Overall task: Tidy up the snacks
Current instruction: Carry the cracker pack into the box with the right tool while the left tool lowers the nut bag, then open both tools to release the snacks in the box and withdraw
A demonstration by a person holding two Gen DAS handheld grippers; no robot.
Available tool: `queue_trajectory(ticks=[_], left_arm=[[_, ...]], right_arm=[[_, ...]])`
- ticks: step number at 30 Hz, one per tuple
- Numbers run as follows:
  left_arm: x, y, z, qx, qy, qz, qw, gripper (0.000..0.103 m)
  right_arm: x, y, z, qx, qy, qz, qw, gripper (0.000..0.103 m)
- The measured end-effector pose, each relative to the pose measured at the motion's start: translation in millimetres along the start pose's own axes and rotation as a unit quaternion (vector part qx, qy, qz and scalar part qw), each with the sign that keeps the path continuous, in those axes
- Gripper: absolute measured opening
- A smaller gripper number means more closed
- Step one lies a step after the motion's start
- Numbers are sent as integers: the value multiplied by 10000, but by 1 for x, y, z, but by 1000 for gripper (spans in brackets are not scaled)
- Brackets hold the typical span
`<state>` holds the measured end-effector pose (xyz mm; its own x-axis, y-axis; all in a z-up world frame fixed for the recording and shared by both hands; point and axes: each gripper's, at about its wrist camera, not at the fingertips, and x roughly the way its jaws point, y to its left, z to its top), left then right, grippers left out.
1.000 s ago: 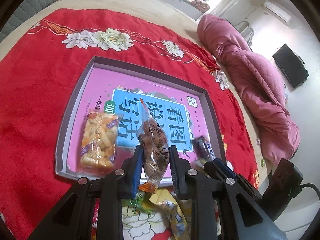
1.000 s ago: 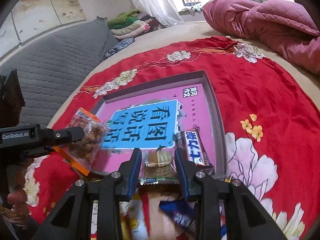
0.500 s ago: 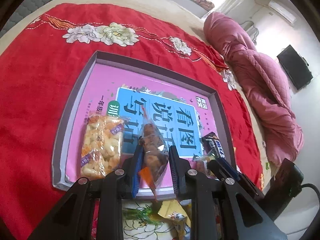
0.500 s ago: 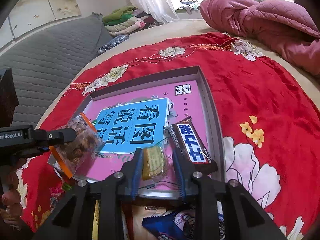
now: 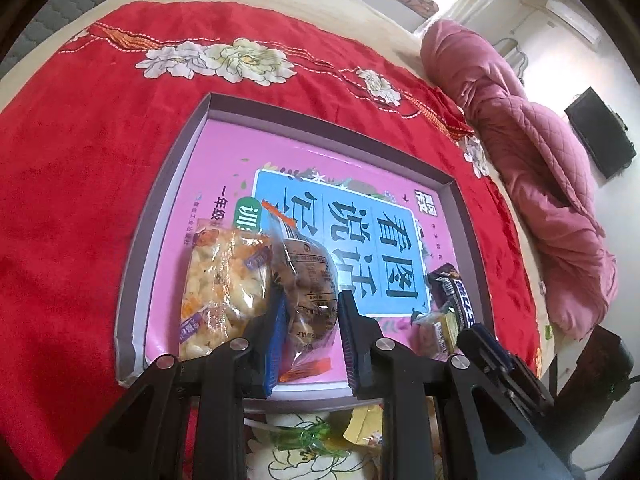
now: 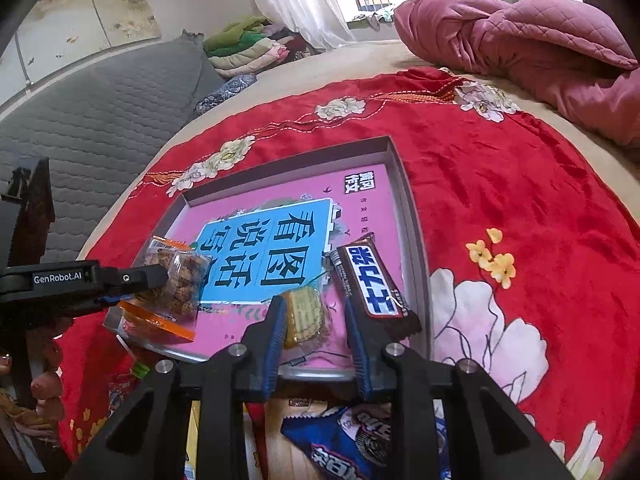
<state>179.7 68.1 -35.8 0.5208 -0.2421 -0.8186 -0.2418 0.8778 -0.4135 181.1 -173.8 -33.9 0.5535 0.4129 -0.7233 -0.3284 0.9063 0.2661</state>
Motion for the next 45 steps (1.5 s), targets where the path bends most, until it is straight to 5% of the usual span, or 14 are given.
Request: queue_trajectory(ticks=[16,41,45], left_arm=[[-12,0,-13,169,77,207,9996,27],[-50,3,-21,238,-146,367,9989,44],[-62,3,-21,245,-219,407,9986,45]], right_arm=[[-16,-14,-3,284,-40,14,9996,31],[-33,-9,-4,274,-191,62,9994,31],[-37,-5,-3,221,-263,73,9994,37]])
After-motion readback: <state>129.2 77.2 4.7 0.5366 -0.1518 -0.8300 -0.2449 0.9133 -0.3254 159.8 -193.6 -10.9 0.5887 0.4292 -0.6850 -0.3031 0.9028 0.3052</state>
